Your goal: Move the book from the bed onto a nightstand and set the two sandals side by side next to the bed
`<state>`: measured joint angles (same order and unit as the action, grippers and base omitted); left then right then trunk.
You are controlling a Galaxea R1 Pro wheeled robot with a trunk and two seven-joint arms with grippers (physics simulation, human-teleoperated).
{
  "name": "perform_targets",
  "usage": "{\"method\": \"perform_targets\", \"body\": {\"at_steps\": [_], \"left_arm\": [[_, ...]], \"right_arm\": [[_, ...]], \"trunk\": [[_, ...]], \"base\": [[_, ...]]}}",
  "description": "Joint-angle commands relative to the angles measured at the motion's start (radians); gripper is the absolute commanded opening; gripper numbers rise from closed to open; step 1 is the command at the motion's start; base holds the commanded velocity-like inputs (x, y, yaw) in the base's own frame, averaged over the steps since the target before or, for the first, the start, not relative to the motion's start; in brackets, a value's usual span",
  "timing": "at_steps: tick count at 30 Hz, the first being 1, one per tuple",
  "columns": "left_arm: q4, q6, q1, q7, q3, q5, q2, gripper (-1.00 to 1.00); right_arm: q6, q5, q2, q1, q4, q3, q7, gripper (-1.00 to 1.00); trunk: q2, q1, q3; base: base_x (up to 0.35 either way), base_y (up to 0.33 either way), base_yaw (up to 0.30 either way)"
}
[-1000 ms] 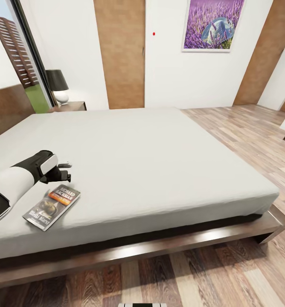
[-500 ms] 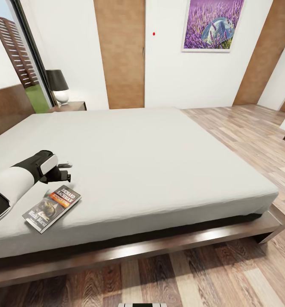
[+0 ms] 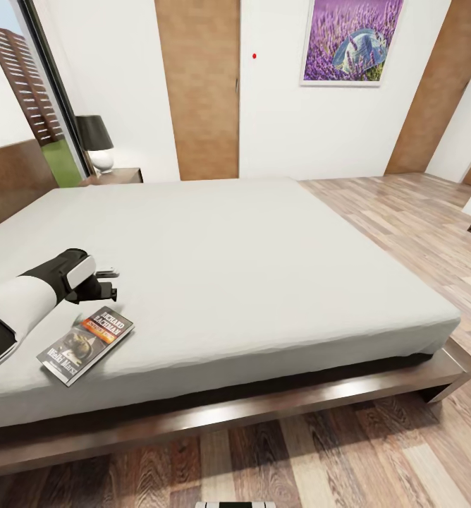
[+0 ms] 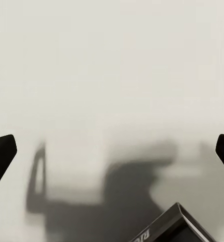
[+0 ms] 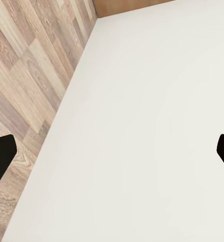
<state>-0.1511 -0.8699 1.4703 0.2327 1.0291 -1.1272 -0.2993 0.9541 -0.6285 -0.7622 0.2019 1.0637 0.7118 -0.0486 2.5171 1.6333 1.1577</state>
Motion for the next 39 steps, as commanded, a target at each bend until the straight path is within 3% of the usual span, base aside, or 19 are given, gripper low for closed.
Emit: {"method": "perform_targets", "body": {"at_steps": [1,28,33,39], "left_arm": [[-0.002,-0.009,-0.019,0.005,0.014,-0.011,-0.001,1.00],[-0.007,-0.006,-0.010,0.007,0.015,-0.011,-0.002,1.00],[-0.016,0.003,0.085,0.018,0.017,0.004,-0.011,1.00],[-0.019,0.011,0.218,0.024,0.017,0.096,-0.015,1.00]], "right_arm": [[0.003,0.006,0.000,0.001,0.000,-0.001,-0.005,1.00],[0.003,0.006,0.000,0.001,-0.001,-0.002,-0.005,1.00],[0.003,0.006,0.000,0.001,-0.001,-0.002,-0.005,1.00],[0.001,0.006,0.000,0.001,-0.001,-0.002,-0.005,1.00]], "trunk": [[0.000,0.000,0.001],[0.000,0.000,0.001],[0.000,0.000,0.001],[0.000,0.000,0.001]], "base": [[0.000,0.000,0.000],[0.000,0.000,0.000],[0.000,0.000,0.000],[0.000,0.000,0.000]]}}
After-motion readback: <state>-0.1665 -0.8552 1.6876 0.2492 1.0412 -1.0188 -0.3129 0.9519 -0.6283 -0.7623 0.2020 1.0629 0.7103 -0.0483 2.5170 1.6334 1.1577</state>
